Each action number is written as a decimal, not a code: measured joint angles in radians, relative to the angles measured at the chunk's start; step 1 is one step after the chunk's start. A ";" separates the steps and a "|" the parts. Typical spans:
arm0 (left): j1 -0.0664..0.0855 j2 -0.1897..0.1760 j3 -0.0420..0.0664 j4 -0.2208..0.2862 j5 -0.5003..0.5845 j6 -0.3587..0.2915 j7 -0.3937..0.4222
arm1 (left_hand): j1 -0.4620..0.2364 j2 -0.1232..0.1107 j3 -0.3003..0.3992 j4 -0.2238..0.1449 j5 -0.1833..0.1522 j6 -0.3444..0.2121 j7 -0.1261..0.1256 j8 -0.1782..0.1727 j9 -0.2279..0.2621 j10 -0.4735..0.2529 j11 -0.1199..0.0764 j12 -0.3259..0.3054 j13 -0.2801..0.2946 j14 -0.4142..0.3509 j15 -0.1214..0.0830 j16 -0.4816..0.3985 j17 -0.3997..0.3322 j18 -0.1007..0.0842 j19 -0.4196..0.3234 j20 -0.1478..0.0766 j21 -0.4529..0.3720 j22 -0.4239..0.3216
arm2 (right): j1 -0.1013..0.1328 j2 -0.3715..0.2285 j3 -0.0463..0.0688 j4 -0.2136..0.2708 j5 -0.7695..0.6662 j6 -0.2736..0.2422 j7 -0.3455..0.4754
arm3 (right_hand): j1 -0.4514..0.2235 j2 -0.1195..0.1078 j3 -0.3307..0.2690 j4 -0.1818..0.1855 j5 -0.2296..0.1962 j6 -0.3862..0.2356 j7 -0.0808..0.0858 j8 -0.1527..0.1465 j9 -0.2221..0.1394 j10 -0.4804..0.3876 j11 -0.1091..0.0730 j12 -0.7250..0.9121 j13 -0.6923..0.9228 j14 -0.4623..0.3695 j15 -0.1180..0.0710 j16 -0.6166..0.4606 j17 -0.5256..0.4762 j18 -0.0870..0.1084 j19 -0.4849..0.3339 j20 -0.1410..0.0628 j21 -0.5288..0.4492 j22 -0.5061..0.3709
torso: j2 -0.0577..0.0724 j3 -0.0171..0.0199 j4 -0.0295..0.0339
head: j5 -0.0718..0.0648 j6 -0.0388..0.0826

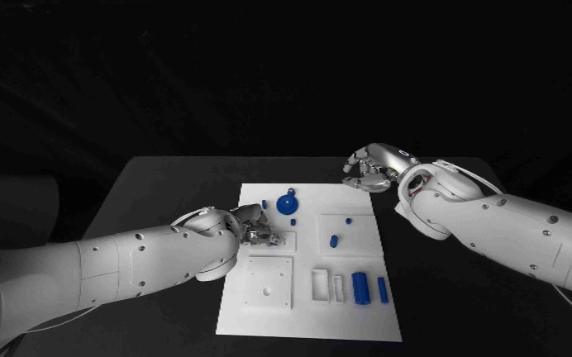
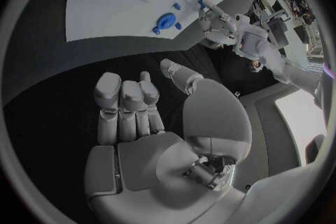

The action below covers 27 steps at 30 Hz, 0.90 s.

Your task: Assemble the parts on the task board

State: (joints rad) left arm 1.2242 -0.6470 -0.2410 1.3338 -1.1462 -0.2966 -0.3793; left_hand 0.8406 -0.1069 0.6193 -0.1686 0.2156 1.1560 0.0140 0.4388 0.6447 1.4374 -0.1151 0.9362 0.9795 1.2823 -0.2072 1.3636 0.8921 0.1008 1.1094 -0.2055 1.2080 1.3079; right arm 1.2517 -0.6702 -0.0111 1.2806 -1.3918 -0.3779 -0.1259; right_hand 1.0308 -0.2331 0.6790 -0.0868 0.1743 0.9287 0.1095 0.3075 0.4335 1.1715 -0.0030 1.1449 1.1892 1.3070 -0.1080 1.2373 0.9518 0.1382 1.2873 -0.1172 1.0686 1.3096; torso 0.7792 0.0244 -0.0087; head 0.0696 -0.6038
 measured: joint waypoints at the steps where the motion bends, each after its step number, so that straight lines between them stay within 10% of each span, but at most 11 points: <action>1: 0.000 0.000 0.000 0.000 0.000 0.000 0.000 | 0.000 0.000 0.001 0.001 0.000 0.000 0.000 0.000 0.000 0.000 0.000 0.000 -0.001 0.000 0.000 0.000 0.000 0.000 0.000 0.000 0.000 0.000 | 0.000 0.000 0.000 0.000 0.000 0.000 0.000 | 0.000 0.000 0.000 0.000 0.000 0.000 0.000 0.000 0.000 0.000 0.000 0.000 0.000 0.000 0.000 0.000 0.000 0.000 -0.001 0.001 0.000 0.000 | 0.000 0.0001 0.0000 | 0.000 0.000; 27: 0.000 -0.005 0.001 -0.002 0.003 0.001 0.003 | -0.028 0.069 0.003 -0.032 0.040 0.000 0.000 0.004 -0.009 -0.005 0.003 0.016 -0.015 0.000 0.000 0.008 -0.002 0.001 -0.009 0.005 0.008 0.000 | 0.000 0.000 0.000 -0.002 0.002 0.001 0.000 | -0.004 0.004 -0.003 0.003 0.015 0.000 0.000 0.000 0.000 0.000 0.000 0.000 0.000 0.000 0.000 0.000 0.002 0.000 0.000 -0.004 0.000 0.000 | 0.000 -0.0004 0.0004 | -0.001 0.000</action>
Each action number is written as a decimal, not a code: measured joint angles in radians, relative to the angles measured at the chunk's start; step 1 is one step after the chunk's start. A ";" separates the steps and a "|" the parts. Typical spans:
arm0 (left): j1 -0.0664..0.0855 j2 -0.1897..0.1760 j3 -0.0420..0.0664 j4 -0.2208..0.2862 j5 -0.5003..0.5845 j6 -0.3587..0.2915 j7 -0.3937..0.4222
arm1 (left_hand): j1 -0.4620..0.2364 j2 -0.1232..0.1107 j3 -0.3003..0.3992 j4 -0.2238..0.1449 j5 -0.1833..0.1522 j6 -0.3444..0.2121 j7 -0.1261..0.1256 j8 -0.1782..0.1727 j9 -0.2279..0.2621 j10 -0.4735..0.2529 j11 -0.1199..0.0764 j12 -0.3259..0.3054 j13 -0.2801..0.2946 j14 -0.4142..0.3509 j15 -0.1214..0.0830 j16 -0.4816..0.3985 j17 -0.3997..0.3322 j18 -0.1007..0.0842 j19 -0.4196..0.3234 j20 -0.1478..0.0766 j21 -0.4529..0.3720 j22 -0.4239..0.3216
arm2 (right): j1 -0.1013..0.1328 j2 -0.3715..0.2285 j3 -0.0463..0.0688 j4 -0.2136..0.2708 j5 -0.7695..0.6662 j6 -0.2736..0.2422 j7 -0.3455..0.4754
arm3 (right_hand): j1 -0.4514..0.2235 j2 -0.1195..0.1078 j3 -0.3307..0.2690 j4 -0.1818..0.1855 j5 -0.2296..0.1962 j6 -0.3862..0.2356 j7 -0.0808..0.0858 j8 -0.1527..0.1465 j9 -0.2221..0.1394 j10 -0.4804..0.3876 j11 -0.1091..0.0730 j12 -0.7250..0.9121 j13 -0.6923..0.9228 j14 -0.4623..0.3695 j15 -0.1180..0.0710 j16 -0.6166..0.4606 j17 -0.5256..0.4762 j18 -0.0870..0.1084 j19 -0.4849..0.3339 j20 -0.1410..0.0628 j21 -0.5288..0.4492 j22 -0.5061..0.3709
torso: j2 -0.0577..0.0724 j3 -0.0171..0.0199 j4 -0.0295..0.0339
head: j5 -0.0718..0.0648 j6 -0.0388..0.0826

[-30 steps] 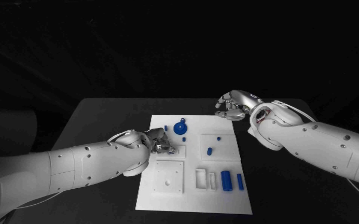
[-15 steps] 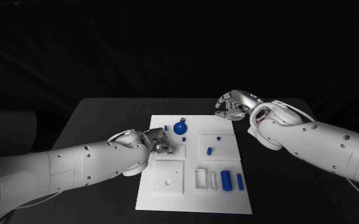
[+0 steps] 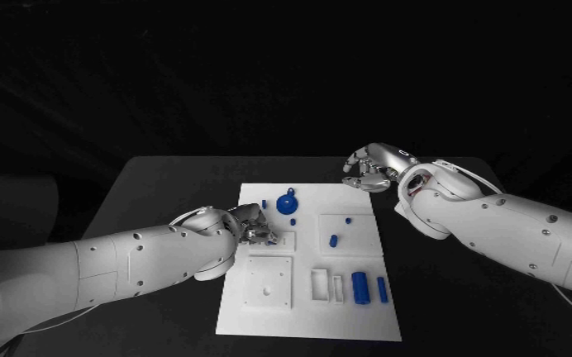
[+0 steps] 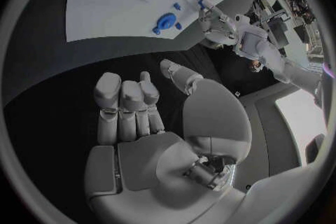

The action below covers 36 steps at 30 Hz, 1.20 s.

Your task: Assemble the parts on the task board

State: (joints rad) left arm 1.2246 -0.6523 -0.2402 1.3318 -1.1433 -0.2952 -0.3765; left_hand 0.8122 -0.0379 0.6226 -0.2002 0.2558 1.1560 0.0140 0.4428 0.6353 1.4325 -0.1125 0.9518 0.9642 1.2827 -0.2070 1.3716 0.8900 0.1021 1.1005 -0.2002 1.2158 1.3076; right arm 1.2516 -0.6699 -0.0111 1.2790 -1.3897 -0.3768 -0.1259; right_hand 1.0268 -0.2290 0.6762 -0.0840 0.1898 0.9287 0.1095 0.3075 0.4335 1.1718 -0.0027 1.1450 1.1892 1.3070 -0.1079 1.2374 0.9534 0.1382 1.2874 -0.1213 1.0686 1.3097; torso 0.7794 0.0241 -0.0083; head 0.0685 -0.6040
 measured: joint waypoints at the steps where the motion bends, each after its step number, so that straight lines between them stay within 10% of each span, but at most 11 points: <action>1: 0.000 0.000 0.000 0.000 0.000 0.000 0.000 | -0.001 0.001 0.001 -0.001 0.003 0.000 0.000 0.000 0.000 0.000 0.000 0.000 0.000 0.000 0.000 0.000 0.000 0.000 0.000 0.000 0.000 0.000 | 0.000 0.000 0.000 0.000 0.000 0.000 0.000 | 0.000 0.000 -0.002 0.002 0.000 0.000 0.000 0.000 0.000 0.000 0.000 0.000 0.000 0.000 0.000 0.000 0.000 0.000 0.000 0.000 0.000 0.000 | 0.000 -0.0001 0.0000 | 0.000 0.000; 36: -0.001 -0.001 -0.001 -0.004 -0.009 -0.009 -0.007 | -0.011 0.011 0.001 -0.021 0.024 0.000 0.000 0.008 -0.002 0.000 -0.001 0.008 -0.003 0.002 0.002 0.004 0.000 0.000 0.000 0.000 0.004 0.000 | 0.000 -0.001 0.000 0.000 0.001 0.003 0.000 | 0.000 0.000 -0.003 0.003 0.012 0.000 0.000 0.000 0.000 0.002 0.002 0.000 0.000 0.000 0.000 0.000 0.001 0.000 -0.001 0.002 0.000 0.000 | 0.000 0.0007 -0.0003 | -0.001 0.000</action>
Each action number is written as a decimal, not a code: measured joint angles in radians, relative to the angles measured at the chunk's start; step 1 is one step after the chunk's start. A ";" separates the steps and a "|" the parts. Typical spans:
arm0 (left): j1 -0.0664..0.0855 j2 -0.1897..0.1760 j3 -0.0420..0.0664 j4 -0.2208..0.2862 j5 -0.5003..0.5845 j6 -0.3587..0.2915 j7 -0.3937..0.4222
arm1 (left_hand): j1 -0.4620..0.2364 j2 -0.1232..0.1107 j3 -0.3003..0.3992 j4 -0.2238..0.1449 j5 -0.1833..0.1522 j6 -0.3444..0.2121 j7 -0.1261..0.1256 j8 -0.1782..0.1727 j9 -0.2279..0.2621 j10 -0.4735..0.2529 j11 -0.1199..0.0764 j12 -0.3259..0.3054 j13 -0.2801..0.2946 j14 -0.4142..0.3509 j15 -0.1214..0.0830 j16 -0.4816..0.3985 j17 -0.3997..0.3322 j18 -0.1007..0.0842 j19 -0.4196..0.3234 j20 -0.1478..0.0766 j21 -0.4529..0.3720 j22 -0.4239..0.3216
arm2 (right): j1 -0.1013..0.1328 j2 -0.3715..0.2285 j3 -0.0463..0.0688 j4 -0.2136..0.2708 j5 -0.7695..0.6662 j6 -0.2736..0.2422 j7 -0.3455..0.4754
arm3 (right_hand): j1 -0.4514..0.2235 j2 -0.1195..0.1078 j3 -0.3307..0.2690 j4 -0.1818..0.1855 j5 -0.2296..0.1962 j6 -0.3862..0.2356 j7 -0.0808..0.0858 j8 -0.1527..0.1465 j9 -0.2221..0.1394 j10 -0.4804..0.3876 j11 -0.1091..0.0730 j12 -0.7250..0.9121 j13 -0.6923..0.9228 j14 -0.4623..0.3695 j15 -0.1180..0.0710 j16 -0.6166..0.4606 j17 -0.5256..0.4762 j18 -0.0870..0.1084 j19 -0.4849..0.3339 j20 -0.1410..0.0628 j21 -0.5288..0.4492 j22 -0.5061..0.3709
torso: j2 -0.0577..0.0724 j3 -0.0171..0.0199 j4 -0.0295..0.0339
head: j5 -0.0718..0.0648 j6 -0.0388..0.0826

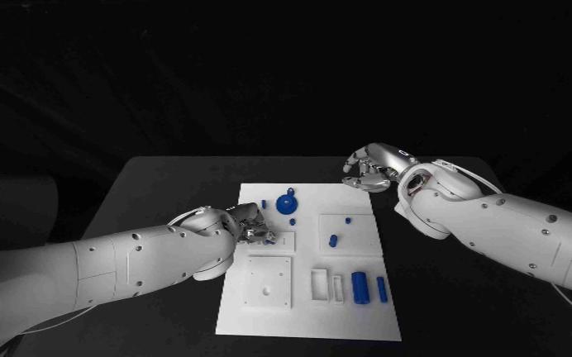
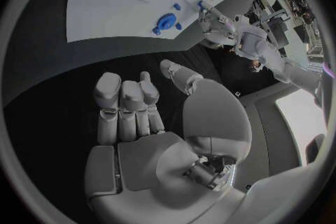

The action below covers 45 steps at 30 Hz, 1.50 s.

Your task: Assemble the parts on the task board

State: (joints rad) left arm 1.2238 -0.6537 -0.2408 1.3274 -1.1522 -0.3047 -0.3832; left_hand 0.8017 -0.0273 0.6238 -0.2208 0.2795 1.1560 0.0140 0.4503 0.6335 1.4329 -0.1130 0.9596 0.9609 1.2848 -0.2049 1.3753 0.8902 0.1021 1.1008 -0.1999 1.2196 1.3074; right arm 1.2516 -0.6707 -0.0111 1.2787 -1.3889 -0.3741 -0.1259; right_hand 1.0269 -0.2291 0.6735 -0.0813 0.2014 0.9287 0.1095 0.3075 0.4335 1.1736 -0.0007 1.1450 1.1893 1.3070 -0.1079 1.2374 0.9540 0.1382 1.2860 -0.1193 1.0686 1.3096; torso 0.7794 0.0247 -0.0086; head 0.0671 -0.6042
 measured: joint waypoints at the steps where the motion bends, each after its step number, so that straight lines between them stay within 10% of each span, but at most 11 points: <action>1: 0.000 0.000 0.000 0.000 0.000 0.000 0.000 | 0.000 0.000 0.000 0.000 0.000 0.000 0.000 0.000 0.000 0.000 0.000 0.000 0.000 0.000 0.000 0.000 0.000 0.000 0.000 0.000 0.000 0.000 | 0.000 0.000 0.000 0.000 0.000 0.000 0.000 | 0.000 0.000 0.000 0.000 0.000 0.000 0.000 0.000 0.000 0.000 0.000 0.000 0.000 0.000 0.000 0.000 0.000 0.000 0.000 0.000 0.000 0.000 | 0.000 0.0000 0.0000 | 0.000 0.000; 30: 0.002 0.007 0.003 -0.007 -0.006 0.046 -0.010 | 0.000 0.000 -0.003 -0.008 0.010 0.000 0.000 0.002 -0.002 0.002 -0.002 0.004 -0.005 -0.002 -0.002 0.004 -0.002 0.000 0.000 0.000 0.000 0.001 | 0.000 -0.001 0.000 0.001 0.000 0.003 0.000 | 0.000 0.000 0.000 0.000 0.000 0.000 0.000 0.000 0.000 -0.003 -0.001 0.000 0.000 0.000 0.000 0.000 0.001 0.000 0.003 0.000 0.000 0.000 | 0.000 0.0002 0.0002 | -0.001 -0.001; 45: 0.002 0.015 0.002 -0.014 -0.004 0.060 -0.010 | -0.019 0.019 0.002 0.039 -0.075 0.000 0.000 0.012 -0.007 -0.002 0.002 0.012 -0.015 0.000 0.000 0.004 -0.004 0.000 -0.007 0.000 0.000 0.000 | 0.000 -0.002 0.000 0.001 0.000 0.004 -0.001 | 0.000 0.000 0.000 0.000 0.004 0.000 0.000 0.000 0.000 -0.001 0.001 0.000 0.000 0.000 0.000 0.000 0.001 0.000 0.002 0.002 -0.004 0.000 | 0.000 0.0006 0.0005 | -0.002 -0.002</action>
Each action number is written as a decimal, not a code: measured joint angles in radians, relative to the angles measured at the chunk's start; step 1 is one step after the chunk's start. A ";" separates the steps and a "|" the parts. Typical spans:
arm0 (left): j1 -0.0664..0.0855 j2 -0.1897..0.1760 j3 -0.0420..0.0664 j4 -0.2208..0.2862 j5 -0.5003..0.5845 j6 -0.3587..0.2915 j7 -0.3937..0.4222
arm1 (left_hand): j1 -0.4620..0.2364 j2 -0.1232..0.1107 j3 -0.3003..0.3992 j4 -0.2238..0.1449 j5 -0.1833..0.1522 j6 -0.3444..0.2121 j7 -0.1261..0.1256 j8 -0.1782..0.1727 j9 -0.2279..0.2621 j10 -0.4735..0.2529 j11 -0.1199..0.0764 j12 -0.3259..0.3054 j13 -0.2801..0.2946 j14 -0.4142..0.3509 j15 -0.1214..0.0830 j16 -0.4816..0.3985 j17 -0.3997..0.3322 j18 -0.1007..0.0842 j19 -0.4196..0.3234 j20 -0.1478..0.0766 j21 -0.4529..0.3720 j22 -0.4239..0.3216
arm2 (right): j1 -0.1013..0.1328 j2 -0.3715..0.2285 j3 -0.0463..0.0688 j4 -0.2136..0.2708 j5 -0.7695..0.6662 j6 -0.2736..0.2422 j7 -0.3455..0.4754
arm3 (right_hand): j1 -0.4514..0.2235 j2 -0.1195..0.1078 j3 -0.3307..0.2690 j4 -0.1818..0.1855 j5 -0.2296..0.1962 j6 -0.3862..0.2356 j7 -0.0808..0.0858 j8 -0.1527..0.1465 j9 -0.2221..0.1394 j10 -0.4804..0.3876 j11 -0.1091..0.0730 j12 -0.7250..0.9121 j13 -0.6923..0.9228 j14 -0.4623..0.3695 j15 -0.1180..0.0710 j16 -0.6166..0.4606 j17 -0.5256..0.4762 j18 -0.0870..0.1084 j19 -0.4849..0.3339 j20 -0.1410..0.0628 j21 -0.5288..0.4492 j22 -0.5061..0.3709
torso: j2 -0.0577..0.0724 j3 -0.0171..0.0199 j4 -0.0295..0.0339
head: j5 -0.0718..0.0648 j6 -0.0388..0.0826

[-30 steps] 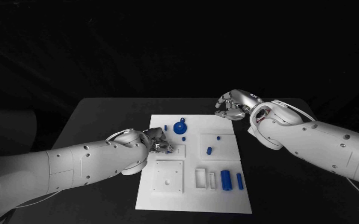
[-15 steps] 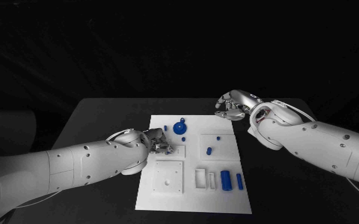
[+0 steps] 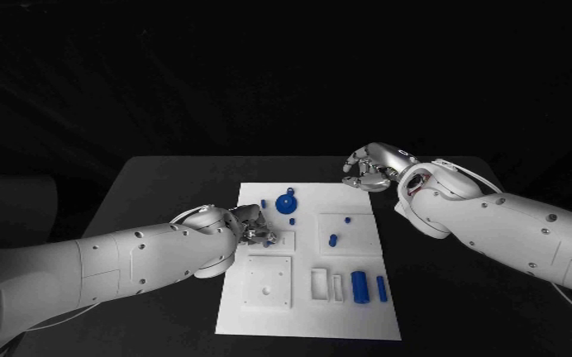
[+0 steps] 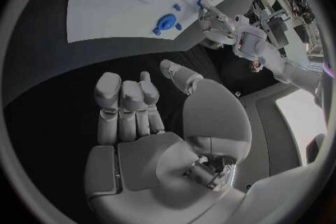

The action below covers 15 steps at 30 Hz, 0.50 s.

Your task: Assemble the parts on the task board

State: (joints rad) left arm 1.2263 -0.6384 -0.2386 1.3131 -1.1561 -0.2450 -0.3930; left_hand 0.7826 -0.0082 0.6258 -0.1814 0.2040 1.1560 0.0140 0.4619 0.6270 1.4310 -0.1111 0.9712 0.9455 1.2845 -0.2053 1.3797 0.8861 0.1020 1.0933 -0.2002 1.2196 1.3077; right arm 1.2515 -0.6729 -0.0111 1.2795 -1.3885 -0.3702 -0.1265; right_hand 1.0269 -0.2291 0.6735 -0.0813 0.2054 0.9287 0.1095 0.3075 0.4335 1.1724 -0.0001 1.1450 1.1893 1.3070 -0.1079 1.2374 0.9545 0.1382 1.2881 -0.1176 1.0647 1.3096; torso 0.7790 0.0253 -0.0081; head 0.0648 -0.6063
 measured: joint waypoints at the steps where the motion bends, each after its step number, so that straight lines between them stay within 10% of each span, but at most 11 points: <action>1: 0.000 0.000 0.000 0.000 0.000 0.001 0.000 | 0.000 0.000 0.000 0.000 0.000 0.000 0.000 0.000 0.000 0.000 0.000 0.003 0.000 0.000 0.000 0.004 0.000 0.000 0.000 0.000 0.000 0.000 | 0.000 0.000 0.000 0.000 0.000 0.000 0.000 | 0.000 0.000 0.000 0.000 0.000 0.000 0.000 0.000 0.000 0.000 0.000 0.000 0.000 0.000 0.000 0.000 0.000 0.000 0.000 0.000 0.000 0.000 | 0.000 0.0002 -0.0001 | 0.000 0.000; 15: 0.000 0.004 0.000 -0.004 0.000 0.010 0.000 | -0.015 0.018 -0.001 0.001 0.055 0.000 0.000 0.006 -0.002 0.000 0.000 0.012 -0.006 0.001 0.000 0.007 0.000 0.000 0.000 0.000 0.004 0.000 | 0.000 0.000 0.000 -0.001 0.000 0.001 0.000 | 0.000 0.000 -0.003 0.003 0.000 0.000 0.000 0.000 0.000 0.000 0.000 0.000 0.000 0.000 0.000 0.000 0.000 0.000 -0.003 -0.002 0.000 0.000 | 0.000 0.0003 -0.0007 | -0.002 0.002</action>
State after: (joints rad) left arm 1.2260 -0.6341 -0.2390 1.3093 -1.1558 -0.2349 -0.3930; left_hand 0.7673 0.0095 0.6252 -0.1802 0.2586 1.1560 0.0140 0.4678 0.6247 1.4312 -0.1113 0.9827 0.9400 1.2850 -0.2050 1.3870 0.8861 0.1020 1.0934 -0.2002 1.2236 1.3076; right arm 1.2515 -0.6729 -0.0111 1.2787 -1.3885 -0.3690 -0.1267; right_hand 1.0269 -0.2291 0.6707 -0.0785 0.2053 0.9287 0.1095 0.3075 0.4335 1.1726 0.0000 1.1450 1.1893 1.3070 -0.1079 1.2374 0.9543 0.1382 1.2855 -0.1193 1.0647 1.3097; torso 0.7791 0.0256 -0.0088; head 0.0626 -0.6039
